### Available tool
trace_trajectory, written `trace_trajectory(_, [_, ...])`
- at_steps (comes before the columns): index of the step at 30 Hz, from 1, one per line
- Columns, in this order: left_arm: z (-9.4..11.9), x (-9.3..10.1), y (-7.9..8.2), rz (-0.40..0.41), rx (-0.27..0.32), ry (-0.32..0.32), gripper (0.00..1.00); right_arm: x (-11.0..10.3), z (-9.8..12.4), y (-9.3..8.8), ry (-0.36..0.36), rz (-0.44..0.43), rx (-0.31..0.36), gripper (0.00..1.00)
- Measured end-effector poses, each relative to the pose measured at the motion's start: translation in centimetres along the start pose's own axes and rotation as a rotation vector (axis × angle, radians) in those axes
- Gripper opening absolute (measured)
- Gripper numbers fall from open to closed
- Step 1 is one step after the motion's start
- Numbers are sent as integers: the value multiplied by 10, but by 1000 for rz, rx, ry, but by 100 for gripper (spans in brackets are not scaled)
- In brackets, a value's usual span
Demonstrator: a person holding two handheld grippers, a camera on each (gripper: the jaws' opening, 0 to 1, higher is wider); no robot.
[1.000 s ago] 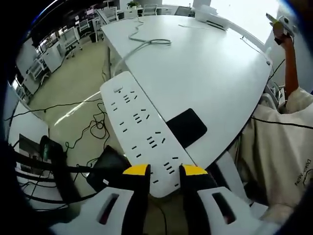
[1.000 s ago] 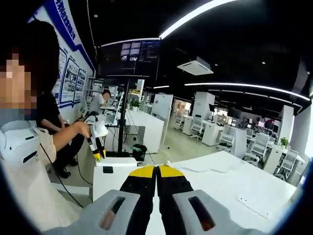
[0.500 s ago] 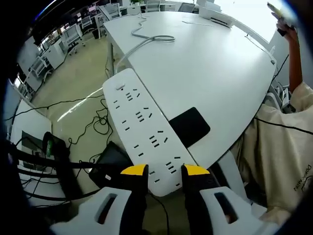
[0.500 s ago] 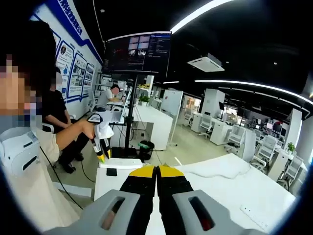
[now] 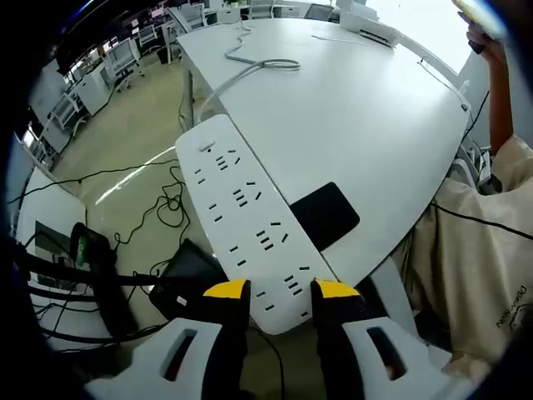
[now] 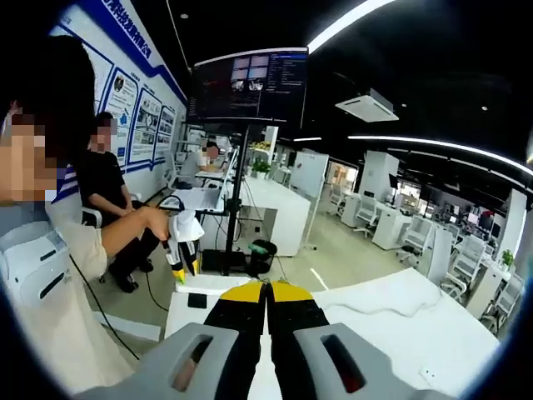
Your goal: Pick up the power strip scattered on the table, fix it on the side mounting bracket of the table, and press the switch
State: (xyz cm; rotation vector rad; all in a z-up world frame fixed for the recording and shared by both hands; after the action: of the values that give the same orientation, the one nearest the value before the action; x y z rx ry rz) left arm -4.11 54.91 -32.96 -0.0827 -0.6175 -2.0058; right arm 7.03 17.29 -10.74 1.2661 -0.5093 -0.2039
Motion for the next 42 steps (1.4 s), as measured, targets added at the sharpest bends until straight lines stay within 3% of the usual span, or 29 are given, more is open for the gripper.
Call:
trace_trajectory(12, [-2,1,4,36,-42,8,34,-13,-32,13,59,28,-46,0])
trace_trajectory(23, [-1,0,3,32,-38,5,34,-25,-62,21,79,110,-111,0])
trace_trajectory(34, [0,-2,0,12,-10,-7,34,-33,-102,13,112,141,-190,0])
trace_trajectory(42, [-1,-3,1,10,-18,-8,34,-44,-130,12,155,158,-213,0])
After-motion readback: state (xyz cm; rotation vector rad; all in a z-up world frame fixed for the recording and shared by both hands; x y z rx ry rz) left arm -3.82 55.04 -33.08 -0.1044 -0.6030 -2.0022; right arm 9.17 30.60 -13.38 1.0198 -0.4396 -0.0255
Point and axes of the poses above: the point that each gripper's makers call its tool centre point, and the gripper's own axes: z roughly backward along the fingers, x roughly to its right, y roughly out of its top, the point moved 8 cm from there along z, roughly backward along the fingers, and after that the axes turned 15 degrees about -y, right-handed, at the moved point
